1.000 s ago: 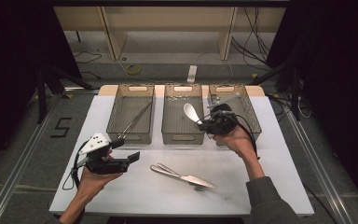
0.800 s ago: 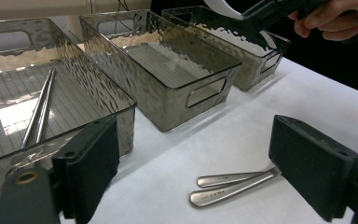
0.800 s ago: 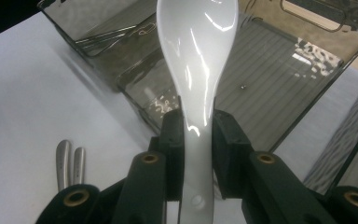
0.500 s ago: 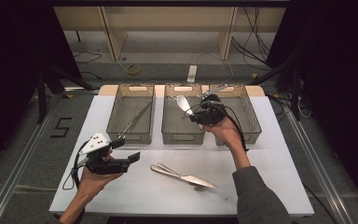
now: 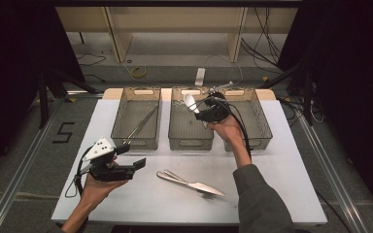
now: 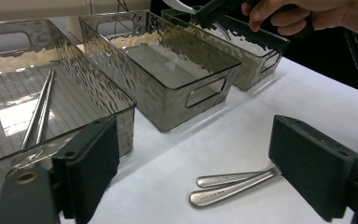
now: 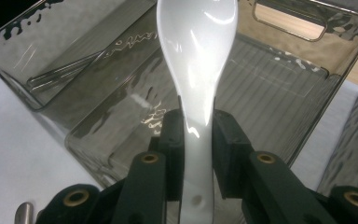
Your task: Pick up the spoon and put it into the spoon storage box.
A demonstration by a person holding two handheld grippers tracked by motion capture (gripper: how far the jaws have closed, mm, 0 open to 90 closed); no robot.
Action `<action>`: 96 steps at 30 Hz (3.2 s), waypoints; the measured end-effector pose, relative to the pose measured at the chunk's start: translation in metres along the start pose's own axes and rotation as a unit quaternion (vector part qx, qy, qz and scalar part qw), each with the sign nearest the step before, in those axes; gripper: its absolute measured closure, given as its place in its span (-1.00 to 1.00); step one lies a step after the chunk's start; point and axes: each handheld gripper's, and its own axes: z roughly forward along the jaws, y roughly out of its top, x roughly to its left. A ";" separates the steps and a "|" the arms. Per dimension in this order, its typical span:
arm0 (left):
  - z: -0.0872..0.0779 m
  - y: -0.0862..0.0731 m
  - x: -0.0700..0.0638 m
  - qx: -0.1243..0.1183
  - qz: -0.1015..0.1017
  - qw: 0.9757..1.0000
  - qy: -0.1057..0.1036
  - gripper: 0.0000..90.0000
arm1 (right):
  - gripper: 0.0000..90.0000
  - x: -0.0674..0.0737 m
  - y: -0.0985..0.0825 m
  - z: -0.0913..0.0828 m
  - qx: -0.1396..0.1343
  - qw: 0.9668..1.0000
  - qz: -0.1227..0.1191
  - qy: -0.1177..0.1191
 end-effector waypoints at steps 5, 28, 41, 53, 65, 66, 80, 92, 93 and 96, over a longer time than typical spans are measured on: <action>0.000 0.000 0.000 0.001 0.001 1.000 0.001 -0.65 | 0.69 -0.002 0.003 0.008 0.009 1.000 0.011 -0.008; 0.000 0.000 0.000 0.000 0.000 1.000 -0.001 -0.65 | 0.68 0.000 -0.004 0.037 0.058 0.998 0.010 -0.009; 0.000 0.000 0.001 0.004 0.000 1.000 -0.002 -0.65 | 0.23 0.007 -0.004 0.015 0.033 0.999 -0.001 0.019; 0.005 0.000 -0.001 0.011 -0.001 1.000 -0.006 -0.65 | -0.08 0.024 -0.057 -0.046 -0.048 0.997 -0.032 0.046; 0.017 0.003 -0.006 0.026 0.003 0.999 -0.018 -0.60 | -0.15 0.019 -0.134 -0.085 -0.097 0.994 -0.006 0.051; 0.019 0.003 -0.007 0.028 0.005 0.999 -0.017 -0.60 | -0.16 0.018 -0.140 -0.086 -0.101 0.994 -0.002 0.052; 0.051 0.004 -0.011 0.078 0.037 0.996 -0.025 -0.36 | -0.20 0.015 -0.189 -0.110 -0.151 0.987 0.032 0.043; 0.069 0.004 -0.014 0.101 0.059 0.992 -0.039 0.03 | -0.25 0.022 -0.204 -0.113 -0.147 0.988 0.028 0.038; 0.071 0.004 -0.015 0.104 0.063 0.992 -0.038 0.06 | -0.25 0.022 -0.205 -0.114 -0.148 0.988 0.028 0.038; 0.076 0.004 -0.015 0.111 0.067 0.990 -0.046 0.17 | -0.27 0.022 -0.207 -0.115 -0.151 0.987 0.030 0.036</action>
